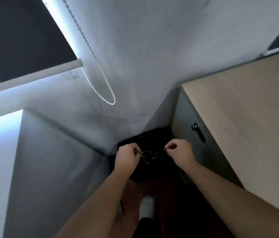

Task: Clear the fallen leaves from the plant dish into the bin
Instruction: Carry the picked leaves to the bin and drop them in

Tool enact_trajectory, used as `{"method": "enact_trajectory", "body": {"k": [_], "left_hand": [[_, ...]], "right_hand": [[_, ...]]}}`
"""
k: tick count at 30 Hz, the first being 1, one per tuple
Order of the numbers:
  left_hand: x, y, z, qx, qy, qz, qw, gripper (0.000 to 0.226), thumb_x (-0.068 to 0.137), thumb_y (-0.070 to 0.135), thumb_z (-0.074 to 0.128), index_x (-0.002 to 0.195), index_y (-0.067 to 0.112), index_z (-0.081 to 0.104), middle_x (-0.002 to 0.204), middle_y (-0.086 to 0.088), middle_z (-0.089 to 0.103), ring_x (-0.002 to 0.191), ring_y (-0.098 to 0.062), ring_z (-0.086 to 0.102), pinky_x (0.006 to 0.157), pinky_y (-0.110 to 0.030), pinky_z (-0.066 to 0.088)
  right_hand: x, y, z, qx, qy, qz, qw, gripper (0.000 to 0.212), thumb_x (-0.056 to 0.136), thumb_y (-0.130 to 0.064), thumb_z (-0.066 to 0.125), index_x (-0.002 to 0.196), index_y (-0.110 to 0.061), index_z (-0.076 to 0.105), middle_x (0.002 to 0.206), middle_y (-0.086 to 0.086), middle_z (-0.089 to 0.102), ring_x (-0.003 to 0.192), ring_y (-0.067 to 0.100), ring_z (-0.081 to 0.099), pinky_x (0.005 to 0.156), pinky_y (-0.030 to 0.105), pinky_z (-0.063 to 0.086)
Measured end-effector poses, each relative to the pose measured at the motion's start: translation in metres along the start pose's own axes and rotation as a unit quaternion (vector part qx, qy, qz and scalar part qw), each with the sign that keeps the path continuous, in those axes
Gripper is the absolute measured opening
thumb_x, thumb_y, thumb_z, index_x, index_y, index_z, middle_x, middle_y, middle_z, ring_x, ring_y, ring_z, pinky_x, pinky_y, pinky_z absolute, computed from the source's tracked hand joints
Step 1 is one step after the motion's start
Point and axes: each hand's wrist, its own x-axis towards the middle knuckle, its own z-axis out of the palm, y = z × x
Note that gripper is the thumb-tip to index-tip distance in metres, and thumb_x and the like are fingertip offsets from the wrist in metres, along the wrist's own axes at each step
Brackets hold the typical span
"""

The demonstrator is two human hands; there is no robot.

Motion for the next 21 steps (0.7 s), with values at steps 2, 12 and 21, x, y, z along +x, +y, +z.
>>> {"method": "enact_trajectory", "body": {"k": [2, 12, 21], "left_hand": [[0.014, -0.027, 0.022, -0.012, -0.021, -0.034, 0.999, 0.015, 0.077, 0.004, 0.059, 0.078, 0.015, 0.068, 0.062, 0.004, 0.06, 0.062, -0.015, 0.06, 0.066, -0.028, 0.054], [0.108, -0.117, 0.117, -0.049, -0.081, -0.127, 0.987, 0.034, 0.084, 0.022, 0.066, 0.117, 0.016, 0.06, 0.116, -0.008, 0.067, 0.105, -0.024, 0.063, 0.09, -0.028, 0.048], [0.076, -0.06, 0.056, -0.018, -0.071, -0.082, 0.994, 0.014, 0.086, 0.021, 0.059, 0.098, 0.019, 0.066, 0.094, -0.007, 0.073, 0.09, -0.022, 0.067, 0.081, -0.029, 0.052]], "right_hand": [[0.02, 0.017, 0.031, 0.002, -0.014, 0.038, 0.999, 0.014, 0.077, -0.002, 0.063, 0.072, -0.013, 0.071, 0.079, 0.007, 0.069, 0.068, 0.015, 0.061, 0.054, 0.016, 0.043], [0.124, 0.081, 0.145, 0.02, -0.12, 0.085, 0.989, 0.034, 0.086, -0.005, 0.059, 0.12, -0.009, 0.059, 0.126, 0.01, 0.061, 0.115, 0.023, 0.056, 0.091, 0.022, 0.04], [0.08, 0.036, 0.085, 0.002, -0.099, 0.043, 0.994, 0.029, 0.091, -0.008, 0.053, 0.117, -0.014, 0.062, 0.126, 0.008, 0.061, 0.115, 0.022, 0.057, 0.091, 0.023, 0.041]]}}
